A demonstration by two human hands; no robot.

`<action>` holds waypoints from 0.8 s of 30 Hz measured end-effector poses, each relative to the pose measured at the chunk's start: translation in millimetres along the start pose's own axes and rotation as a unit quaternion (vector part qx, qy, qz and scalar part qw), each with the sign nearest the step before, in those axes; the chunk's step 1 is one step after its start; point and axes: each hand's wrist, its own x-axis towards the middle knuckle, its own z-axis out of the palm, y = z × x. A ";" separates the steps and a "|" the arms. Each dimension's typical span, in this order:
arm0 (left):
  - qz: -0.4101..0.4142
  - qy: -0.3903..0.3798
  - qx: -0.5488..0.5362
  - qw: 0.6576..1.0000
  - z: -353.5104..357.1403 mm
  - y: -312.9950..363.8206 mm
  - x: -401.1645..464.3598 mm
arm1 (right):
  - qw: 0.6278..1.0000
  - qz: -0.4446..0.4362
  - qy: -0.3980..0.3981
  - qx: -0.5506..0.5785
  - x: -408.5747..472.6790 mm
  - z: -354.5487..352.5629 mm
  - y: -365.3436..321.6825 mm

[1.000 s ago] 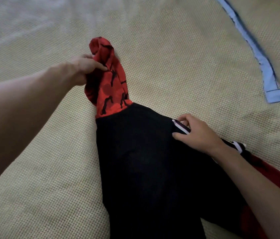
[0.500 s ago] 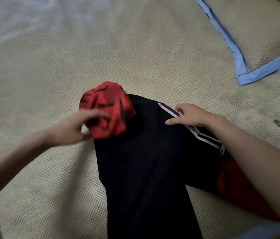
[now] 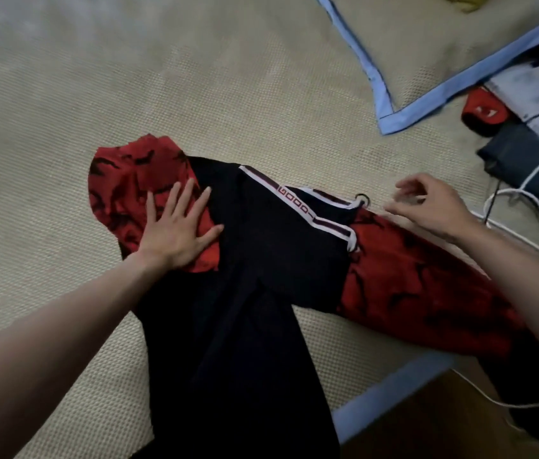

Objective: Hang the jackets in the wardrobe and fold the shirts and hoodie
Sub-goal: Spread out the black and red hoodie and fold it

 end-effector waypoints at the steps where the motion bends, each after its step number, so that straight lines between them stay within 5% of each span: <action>1: -0.001 -0.017 0.023 1.000 13.5 0.1 -0.6 | 1.000 0.005 0.020 0.010 -6.3 -7.9 14.6; 5: -0.014 0.045 0.060 0.997 14.7 19.3 -0.9 | 0.991 0.111 0.065 0.031 -43.8 -36.4 81.6; 9: 0.068 0.142 0.046 0.986 3.5 72.7 -7.4 | 0.969 0.242 0.018 -0.033 -93.4 -49.2 142.1; 17: 0.008 0.039 0.031 0.999 57.6 124.7 -16.4 | 0.960 0.246 -0.119 -0.056 -143.1 -65.0 209.8; 24: 0.016 0.011 0.030 0.999 51.3 125.7 -16.4 | 0.871 0.383 -0.233 0.198 -173.1 -105.0 161.6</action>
